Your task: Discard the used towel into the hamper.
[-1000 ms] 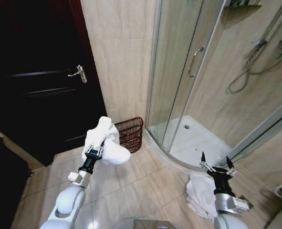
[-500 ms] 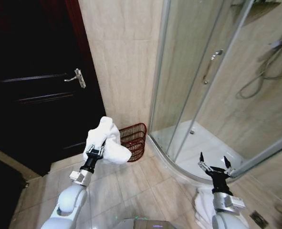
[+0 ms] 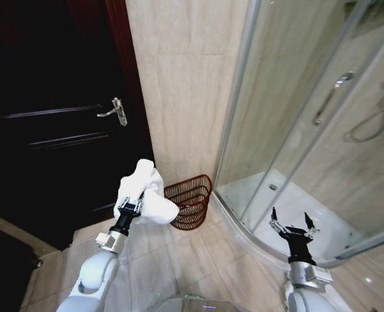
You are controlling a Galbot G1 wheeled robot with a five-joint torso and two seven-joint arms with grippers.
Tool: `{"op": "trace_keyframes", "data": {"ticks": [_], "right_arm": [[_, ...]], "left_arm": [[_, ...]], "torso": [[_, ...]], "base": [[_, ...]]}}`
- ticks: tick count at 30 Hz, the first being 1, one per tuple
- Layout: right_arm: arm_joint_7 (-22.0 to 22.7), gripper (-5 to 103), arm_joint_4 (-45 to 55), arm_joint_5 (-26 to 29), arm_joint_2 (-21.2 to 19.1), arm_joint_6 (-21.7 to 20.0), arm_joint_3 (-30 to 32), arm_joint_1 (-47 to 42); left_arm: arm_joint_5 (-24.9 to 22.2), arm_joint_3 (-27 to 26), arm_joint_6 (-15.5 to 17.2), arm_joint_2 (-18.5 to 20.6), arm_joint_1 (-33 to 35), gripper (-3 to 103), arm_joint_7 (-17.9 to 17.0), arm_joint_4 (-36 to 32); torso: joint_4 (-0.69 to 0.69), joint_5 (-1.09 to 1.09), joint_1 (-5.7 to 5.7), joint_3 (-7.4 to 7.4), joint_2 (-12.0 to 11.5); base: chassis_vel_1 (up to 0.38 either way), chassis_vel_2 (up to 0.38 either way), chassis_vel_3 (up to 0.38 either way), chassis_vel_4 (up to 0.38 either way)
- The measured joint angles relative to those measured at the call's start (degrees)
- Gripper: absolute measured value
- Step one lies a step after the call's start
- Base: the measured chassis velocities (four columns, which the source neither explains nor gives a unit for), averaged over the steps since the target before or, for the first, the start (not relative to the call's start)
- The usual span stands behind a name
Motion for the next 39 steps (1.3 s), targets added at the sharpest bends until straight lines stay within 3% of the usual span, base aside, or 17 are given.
{"op": "trace_keyframes", "data": {"ticks": [39], "right_arm": [[0.04, 100, 0.06, 0.05, 0.0, 0.0, 0.01, -0.03]], "left_arm": [[0.0, -0.02, 0.04, 0.01, 0.03, 24, -0.01, -0.03]], "torso": [[0.0, -0.01, 0.05, 0.07, 0.11]], "base": [[-0.002, 0.013, 0.0, -0.013]]}}
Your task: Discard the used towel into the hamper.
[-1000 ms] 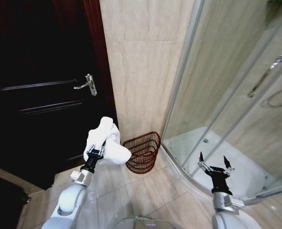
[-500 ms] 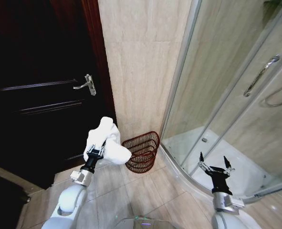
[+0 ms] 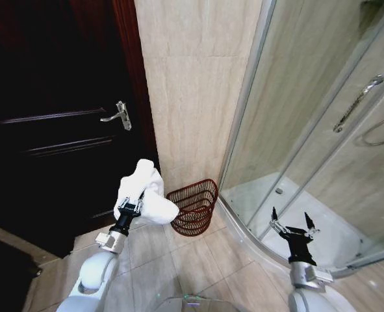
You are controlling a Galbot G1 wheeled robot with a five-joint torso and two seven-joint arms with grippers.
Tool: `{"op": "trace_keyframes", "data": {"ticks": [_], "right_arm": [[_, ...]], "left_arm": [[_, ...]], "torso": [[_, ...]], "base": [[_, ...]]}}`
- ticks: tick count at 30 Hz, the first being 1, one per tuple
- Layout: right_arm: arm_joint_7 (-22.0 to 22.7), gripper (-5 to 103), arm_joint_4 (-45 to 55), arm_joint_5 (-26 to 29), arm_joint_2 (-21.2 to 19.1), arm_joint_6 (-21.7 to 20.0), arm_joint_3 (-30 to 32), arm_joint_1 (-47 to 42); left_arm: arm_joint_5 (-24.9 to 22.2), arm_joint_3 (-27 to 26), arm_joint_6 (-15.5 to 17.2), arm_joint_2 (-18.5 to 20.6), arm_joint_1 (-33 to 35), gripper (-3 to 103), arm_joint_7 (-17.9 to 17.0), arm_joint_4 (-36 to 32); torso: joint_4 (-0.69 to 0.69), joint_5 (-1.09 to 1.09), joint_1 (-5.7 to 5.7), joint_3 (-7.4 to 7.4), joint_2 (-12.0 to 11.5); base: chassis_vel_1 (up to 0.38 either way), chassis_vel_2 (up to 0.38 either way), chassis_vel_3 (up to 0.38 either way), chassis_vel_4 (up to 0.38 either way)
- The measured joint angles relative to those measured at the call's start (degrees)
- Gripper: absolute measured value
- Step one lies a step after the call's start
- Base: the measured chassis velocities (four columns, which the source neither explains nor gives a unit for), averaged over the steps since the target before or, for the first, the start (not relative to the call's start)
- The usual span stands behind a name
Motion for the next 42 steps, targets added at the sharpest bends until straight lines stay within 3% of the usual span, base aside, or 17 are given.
{"op": "trace_keyframes", "data": {"ticks": [42], "right_arm": [[0.0, 100, 0.02, 0.04, 0.0, -0.01, 0.0, 0.0]], "left_arm": [[0.0, 0.0, 0.0, 0.0, 0.0, 24, 0.0, 0.0]], "torso": [[0.0, 0.0, 0.02, 0.01, 0.02]], "base": [[0.009, -0.012, -0.012, 0.01]]}}
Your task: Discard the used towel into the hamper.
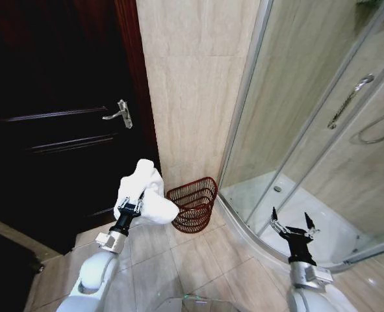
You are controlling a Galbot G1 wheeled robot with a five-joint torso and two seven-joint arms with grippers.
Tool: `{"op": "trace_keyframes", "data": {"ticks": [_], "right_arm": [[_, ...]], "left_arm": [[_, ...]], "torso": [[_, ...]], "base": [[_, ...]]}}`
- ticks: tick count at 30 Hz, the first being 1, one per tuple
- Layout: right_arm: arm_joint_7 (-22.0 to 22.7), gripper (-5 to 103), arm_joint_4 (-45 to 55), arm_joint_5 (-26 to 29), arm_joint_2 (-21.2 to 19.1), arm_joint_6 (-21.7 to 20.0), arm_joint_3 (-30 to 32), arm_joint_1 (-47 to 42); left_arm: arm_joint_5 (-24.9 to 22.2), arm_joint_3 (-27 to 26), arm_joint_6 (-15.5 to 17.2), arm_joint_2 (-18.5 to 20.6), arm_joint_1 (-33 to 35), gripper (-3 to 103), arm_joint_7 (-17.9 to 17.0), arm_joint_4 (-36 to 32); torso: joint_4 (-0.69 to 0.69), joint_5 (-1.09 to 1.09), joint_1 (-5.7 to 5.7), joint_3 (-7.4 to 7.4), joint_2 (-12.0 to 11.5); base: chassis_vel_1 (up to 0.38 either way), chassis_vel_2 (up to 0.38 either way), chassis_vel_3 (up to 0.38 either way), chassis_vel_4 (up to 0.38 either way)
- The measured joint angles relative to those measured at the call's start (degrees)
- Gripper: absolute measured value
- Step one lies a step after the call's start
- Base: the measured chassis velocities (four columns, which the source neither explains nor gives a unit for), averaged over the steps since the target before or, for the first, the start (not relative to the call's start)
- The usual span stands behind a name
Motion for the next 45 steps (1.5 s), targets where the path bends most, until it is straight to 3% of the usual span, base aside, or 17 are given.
{"op": "trace_keyframes", "data": {"ticks": [3, 7, 10, 26, 45], "right_arm": [[-0.04, 100, 1.74, 1.36, -1.54, -1.35, 0.53, -0.87], [0.68, 100, 3.05, 2.75, -3.22, -2.29, 0.71, -1.22], [0.91, 100, 3.05, 3.58, -3.44, -2.16, 0.8, -0.84], [-1.89, 100, 4.45, 7.3, -3.07, -2.28, 1.11, -3.32], [-0.79, 100, 4.8, 3.69, -1.4, -3.6, 0.47, -3.19]], "left_arm": [[0.0, -0.02, 0.0, 0.01, 0.0, 24, -0.02, 0.0], [1.85, 0.5, 0.03, -2.9, 0.67, 24, 3.2, -1.65], [0.24, 0.73, 0.23, -3.47, 0.67, 24, 3.57, -2.07], [-0.95, 1.27, 0.38, -1.63, -2.22, 24, 4.88, 0.7], [-2.55, 1.95, 0.04, -1.36, -4.53, 24, 4.9, 2.98]], "torso": [[-0.01, 0.02, 0.0, 0.0, 0.0], [0.01, 0.04, -0.01, 0.0, 0.0], [0.0, 0.02, -0.01, 0.0, 0.0], [-0.01, 0.0, 0.0, 0.0, 0.0], [0.0, 0.0, 0.0, 0.0, -0.01]], "base": [[0.0, 0.0, 0.0, 0.0], [0.0, 0.0, 0.0, 0.0], [0.0, 0.0, 0.0, 0.0], [0.0, 0.0, 0.0, 0.0], [0.004, -0.004, -0.006, 0.006]]}}
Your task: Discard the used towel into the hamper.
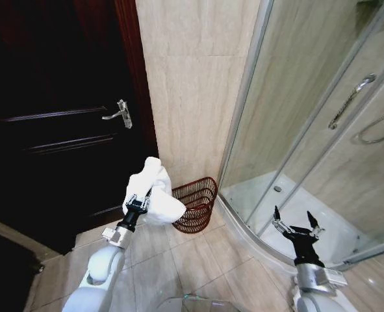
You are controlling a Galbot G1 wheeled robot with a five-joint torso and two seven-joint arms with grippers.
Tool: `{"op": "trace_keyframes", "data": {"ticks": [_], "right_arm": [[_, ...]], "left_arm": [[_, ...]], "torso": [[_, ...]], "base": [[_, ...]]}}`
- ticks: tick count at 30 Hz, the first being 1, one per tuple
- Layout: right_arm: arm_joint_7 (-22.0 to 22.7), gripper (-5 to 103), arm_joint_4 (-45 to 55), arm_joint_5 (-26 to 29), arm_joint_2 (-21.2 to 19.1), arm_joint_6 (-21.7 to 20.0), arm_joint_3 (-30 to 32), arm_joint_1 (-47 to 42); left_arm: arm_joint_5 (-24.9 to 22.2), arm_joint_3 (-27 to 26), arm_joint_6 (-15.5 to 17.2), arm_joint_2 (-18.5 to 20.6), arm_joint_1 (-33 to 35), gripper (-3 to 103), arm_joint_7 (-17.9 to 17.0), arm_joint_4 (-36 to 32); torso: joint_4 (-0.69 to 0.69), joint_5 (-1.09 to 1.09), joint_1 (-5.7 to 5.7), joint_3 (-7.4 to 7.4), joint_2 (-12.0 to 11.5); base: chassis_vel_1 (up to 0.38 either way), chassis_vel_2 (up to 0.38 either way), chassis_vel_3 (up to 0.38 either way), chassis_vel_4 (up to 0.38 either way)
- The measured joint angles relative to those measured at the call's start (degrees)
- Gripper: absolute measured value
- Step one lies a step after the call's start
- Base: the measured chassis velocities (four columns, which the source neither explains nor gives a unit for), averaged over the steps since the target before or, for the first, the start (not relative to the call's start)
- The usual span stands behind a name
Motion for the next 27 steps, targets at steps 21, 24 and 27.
{"op": "trace_keyframes", "data": {"ticks": [21, 24, 27], "right_arm": [[0.05, 100, -1.75, 1.86, -1.33, 1.79, 0.68, 0.61], [0.03, 100, -1.54, 3.0, -1.44, 1.62, 0.8, 0.42], [-0.1, 100, -1.75, 3.48, -1.55, 2.02, 1.05, 0.39]], "left_arm": [[2.01, 0.14, 0.45, -1.47, 0.2, 24, -0.1, -0.75], [2.46, 0.14, 0.51, -1.73, 0.71, 24, -0.11, -1.2], [2.86, 0.15, 0.51, -1.91, 1.37, 24, -0.11, -1.64]], "torso": [[0.0, 0.01, 0.0, 0.0, 0.0], [0.0, 0.01, 0.02, 0.01, 0.0], [0.0, 0.01, 0.01, 0.01, 0.0]], "base": [[0.085, -0.079, -0.082, 0.079], [-0.039, 0.031, 0.012, -0.032], [0.0, 0.0, 0.0, 0.0]]}}
